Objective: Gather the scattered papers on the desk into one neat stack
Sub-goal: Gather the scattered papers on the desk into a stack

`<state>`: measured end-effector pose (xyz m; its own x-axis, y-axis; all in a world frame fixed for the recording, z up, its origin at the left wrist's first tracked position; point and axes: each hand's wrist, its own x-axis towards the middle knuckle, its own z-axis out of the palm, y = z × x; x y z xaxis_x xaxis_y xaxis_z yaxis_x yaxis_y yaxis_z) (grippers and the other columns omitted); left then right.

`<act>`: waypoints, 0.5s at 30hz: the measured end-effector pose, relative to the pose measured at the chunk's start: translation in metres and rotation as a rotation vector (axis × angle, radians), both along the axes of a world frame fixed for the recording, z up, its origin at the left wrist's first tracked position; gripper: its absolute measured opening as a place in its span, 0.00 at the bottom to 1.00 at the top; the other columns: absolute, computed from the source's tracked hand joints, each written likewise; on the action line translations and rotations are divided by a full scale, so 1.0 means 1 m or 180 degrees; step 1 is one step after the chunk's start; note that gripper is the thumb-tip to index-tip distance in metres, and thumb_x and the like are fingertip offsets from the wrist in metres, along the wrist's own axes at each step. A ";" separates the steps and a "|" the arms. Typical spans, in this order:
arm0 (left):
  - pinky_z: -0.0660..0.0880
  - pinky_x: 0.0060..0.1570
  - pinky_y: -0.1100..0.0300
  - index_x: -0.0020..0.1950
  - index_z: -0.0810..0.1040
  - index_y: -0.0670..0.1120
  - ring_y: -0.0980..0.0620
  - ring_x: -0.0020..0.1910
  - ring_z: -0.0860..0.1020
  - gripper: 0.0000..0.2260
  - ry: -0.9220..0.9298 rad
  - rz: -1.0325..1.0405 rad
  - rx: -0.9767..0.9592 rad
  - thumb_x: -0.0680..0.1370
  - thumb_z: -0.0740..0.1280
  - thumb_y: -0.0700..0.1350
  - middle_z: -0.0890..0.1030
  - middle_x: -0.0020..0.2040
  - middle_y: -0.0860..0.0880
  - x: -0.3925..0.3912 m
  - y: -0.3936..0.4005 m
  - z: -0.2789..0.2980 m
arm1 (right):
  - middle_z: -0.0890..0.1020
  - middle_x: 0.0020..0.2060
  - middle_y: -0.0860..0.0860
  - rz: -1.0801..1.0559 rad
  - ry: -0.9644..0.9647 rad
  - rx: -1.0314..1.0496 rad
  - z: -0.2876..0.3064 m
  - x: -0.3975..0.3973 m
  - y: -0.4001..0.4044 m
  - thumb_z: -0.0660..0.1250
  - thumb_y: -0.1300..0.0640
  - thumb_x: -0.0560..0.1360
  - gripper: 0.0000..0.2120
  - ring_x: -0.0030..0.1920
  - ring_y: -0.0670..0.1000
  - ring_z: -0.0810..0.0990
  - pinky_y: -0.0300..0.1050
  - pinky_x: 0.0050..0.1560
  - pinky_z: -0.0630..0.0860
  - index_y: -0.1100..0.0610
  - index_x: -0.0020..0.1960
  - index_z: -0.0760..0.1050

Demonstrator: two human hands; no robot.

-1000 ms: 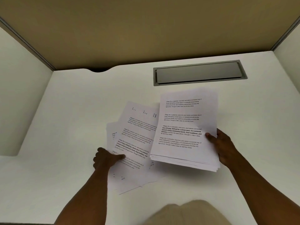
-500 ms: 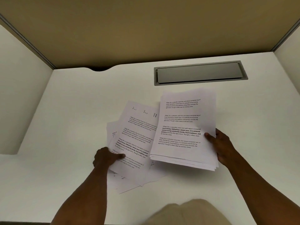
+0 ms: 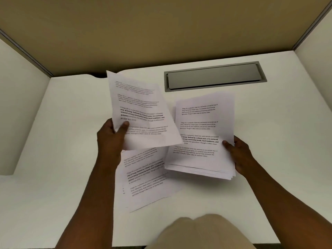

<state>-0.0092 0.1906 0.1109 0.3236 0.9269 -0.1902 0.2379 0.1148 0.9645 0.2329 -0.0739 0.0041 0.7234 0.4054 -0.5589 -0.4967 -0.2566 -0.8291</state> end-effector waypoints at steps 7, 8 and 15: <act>0.79 0.54 0.48 0.58 0.80 0.46 0.46 0.54 0.83 0.12 -0.0299 -0.0254 -0.1188 0.75 0.72 0.40 0.84 0.56 0.45 0.029 -0.033 -0.019 | 0.82 0.58 0.56 0.0120 0.0281 0.0292 0.008 -0.011 0.012 0.66 0.62 0.77 0.16 0.56 0.59 0.81 0.58 0.60 0.77 0.55 0.64 0.75; 0.80 0.53 0.48 0.56 0.80 0.47 0.46 0.54 0.83 0.11 -0.0113 -0.0313 -0.1175 0.74 0.72 0.41 0.85 0.54 0.47 0.030 -0.039 -0.024 | 0.82 0.57 0.55 0.0171 0.0273 0.0338 0.010 -0.012 0.014 0.66 0.62 0.77 0.15 0.55 0.59 0.82 0.57 0.59 0.77 0.54 0.63 0.75; 0.80 0.51 0.50 0.48 0.80 0.51 0.51 0.46 0.82 0.08 0.1260 -0.0716 -0.0293 0.72 0.75 0.48 0.85 0.51 0.48 0.024 -0.062 -0.029 | 0.84 0.55 0.53 0.0334 0.0243 0.0596 0.024 -0.017 0.023 0.71 0.56 0.73 0.13 0.54 0.58 0.83 0.57 0.57 0.78 0.49 0.57 0.79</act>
<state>0.0147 0.1288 0.0816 0.4007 0.8154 -0.4178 0.6146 0.0990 0.7826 0.2162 -0.0508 0.0276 0.6302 0.5780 -0.5184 -0.5386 -0.1555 -0.8281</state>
